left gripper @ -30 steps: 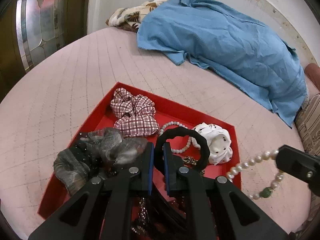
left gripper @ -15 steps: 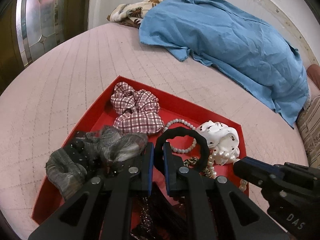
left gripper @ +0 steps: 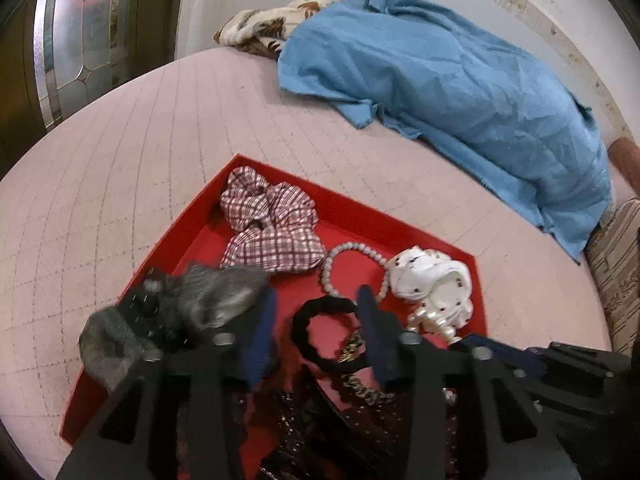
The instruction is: Organize jewelry
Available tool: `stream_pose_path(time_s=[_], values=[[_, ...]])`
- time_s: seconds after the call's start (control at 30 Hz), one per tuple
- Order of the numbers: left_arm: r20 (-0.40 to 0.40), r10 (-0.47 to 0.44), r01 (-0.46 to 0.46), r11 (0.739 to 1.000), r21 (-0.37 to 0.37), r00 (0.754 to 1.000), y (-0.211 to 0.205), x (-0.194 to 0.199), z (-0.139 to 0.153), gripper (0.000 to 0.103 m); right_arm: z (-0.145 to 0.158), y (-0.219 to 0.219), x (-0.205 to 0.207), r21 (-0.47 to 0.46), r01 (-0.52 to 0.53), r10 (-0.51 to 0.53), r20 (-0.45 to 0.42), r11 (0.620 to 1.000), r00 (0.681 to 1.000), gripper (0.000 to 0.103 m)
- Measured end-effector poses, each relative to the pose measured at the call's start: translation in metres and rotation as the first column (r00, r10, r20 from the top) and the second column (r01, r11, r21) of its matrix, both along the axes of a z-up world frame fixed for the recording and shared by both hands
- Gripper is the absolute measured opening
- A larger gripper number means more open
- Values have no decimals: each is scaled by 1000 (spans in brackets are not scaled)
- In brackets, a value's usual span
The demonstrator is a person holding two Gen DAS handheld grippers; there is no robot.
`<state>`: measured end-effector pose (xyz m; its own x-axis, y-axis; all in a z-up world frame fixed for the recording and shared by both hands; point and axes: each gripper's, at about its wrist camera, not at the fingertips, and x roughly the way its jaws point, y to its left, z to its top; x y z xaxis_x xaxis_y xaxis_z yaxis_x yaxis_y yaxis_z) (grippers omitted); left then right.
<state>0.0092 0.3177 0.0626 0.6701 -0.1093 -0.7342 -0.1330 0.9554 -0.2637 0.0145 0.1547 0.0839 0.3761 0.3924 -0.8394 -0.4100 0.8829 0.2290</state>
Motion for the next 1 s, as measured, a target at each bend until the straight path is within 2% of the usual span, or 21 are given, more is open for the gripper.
stream_pose_path(time_s=[0.13,0.27,0.4,0.53,0.67,0.87,1.0], values=[[41,11,-11,1000,4,999,1,-6,7,54,1,-1,-5,-5,1,-1,3,1000,1000,13],[57,34,-33,999,-13,998,7,-10,11,55,4,-6,-9,5,12,-12,3,1000,1000,25],[71,59,-57,998,-28,996,11,-14,13,60,11,-13,-15,12,27,-27,12,1000,1000,29],[92,51,-48,998,-30,994,9,-19,17,63,17,-22,-23,25,47,-47,17,999,999,39],[133,42,-40,999,-20,990,4,-26,25,72,23,-34,-32,37,70,-71,23,997,997,43],[211,47,-59,997,54,976,-6,-45,40,81,29,-53,-54,11,89,-90,65,996,994,48],[268,59,-99,986,138,962,-19,-59,50,82,33,-74,-71,-7,123,-122,103,992,987,48]])
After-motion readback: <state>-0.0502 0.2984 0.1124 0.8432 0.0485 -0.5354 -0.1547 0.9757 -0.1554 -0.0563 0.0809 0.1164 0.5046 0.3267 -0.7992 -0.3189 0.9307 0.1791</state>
